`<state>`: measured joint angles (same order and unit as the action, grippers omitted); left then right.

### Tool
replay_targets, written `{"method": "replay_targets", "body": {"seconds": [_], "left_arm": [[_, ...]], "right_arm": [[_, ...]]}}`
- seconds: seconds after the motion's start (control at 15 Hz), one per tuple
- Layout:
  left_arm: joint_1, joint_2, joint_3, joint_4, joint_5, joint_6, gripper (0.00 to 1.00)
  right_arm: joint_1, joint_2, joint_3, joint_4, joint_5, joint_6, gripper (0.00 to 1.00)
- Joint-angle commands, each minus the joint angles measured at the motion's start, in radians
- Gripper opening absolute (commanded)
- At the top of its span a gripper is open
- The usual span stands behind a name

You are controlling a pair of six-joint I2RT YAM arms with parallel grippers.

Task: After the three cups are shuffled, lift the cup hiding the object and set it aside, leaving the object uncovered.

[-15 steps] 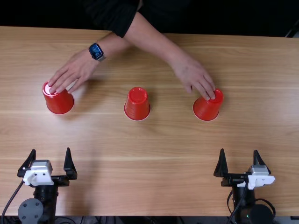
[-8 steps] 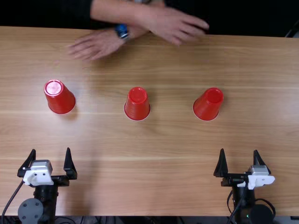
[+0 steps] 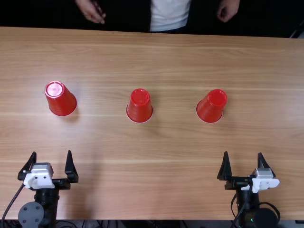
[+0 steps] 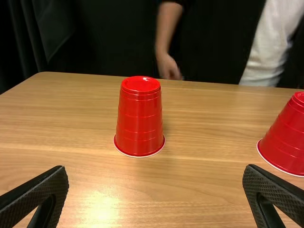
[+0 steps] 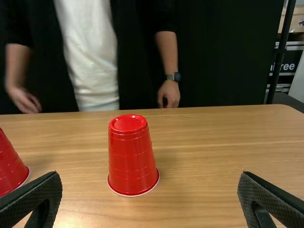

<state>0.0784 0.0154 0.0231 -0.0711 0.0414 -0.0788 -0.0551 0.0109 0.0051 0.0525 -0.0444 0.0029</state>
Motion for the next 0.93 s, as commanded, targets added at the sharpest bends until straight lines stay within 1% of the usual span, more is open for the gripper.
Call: {"method": "replay_targets", "body": {"seconds": [0.0,0.07,0.13,0.27,0.33,0.4,0.47,0.53,0.6,0.73,0.8,0.87], "left_arm": [[-0.006,-0.015,-0.023,-0.004,0.005,0.011,1.00],[-0.006,-0.015,-0.023,-0.001,0.010,0.007,1.00],[-0.006,-0.015,-0.023,-0.002,0.010,0.000,1.00],[-0.008,-0.015,-0.023,-0.002,0.012,0.007,1.00],[-0.006,-0.015,-0.023,0.001,0.012,0.007,1.00],[-0.009,-0.015,-0.023,0.010,0.018,0.005,1.00],[-0.011,-0.015,-0.023,0.001,0.043,0.003,1.00],[-0.009,-0.015,-0.023,-0.008,0.052,0.003,1.00],[-0.005,-0.015,-0.011,-0.017,0.052,0.005,1.00],[0.000,-0.002,0.130,-0.113,0.049,0.007,1.00],[0.001,0.057,0.205,-0.166,0.049,0.007,1.00],[0.001,0.112,0.287,-0.198,0.040,0.007,1.00]], "right_arm": [[-0.009,-0.011,0.001,0.005,-0.007,-0.001,1.00],[-0.009,-0.011,0.001,0.005,-0.011,-0.005,1.00],[-0.009,-0.011,-0.001,0.005,-0.013,-0.007,1.00],[-0.011,-0.011,-0.005,0.009,-0.009,-0.012,1.00],[-0.011,-0.011,-0.004,0.016,-0.007,-0.010,1.00],[-0.011,-0.011,0.003,0.016,-0.002,-0.007,1.00],[-0.014,-0.011,0.010,0.016,0.004,-0.003,1.00],[-0.017,-0.011,0.039,0.013,0.013,-0.001,1.00],[-0.017,-0.011,0.073,0.005,0.015,-0.003,1.00],[-0.017,-0.006,0.151,0.004,0.011,-0.007,1.00],[-0.017,0.054,0.216,0.002,0.009,-0.010,1.00],[-0.015,0.118,0.271,-0.002,0.009,-0.012,1.00]]}}
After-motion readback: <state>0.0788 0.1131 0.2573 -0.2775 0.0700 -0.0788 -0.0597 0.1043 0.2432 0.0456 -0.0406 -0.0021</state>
